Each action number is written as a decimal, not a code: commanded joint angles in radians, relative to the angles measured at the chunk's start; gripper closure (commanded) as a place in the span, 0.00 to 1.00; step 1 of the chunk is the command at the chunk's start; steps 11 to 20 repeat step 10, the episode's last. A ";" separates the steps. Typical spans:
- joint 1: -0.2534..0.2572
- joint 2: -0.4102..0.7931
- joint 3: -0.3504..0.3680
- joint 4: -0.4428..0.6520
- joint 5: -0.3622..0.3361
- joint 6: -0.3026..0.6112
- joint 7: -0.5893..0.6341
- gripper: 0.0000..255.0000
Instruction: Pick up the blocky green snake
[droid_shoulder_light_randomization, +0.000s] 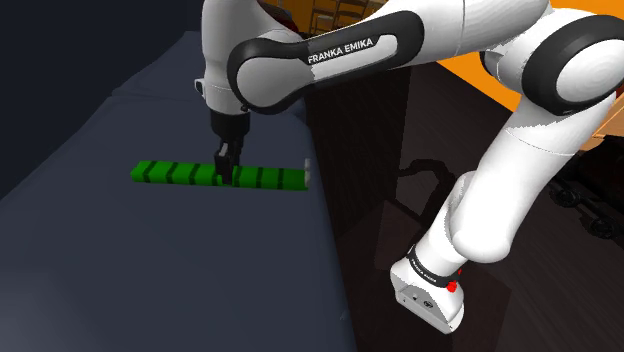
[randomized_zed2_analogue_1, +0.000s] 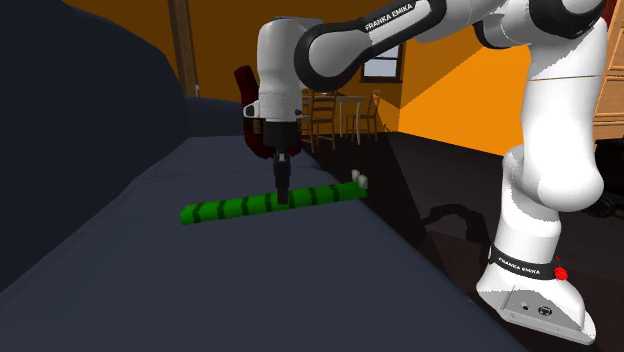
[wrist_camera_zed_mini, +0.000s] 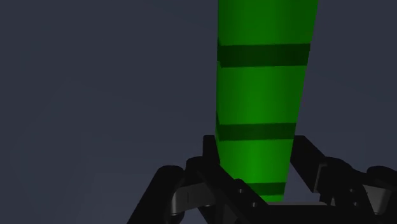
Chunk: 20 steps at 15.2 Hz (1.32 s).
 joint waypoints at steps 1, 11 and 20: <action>0.000 -0.005 0.000 0.022 0.002 -0.027 0.000 1.00; -0.002 -0.027 -0.001 0.095 0.009 -0.120 -0.003 1.00; -0.002 -0.027 -0.001 0.095 0.009 -0.120 -0.003 1.00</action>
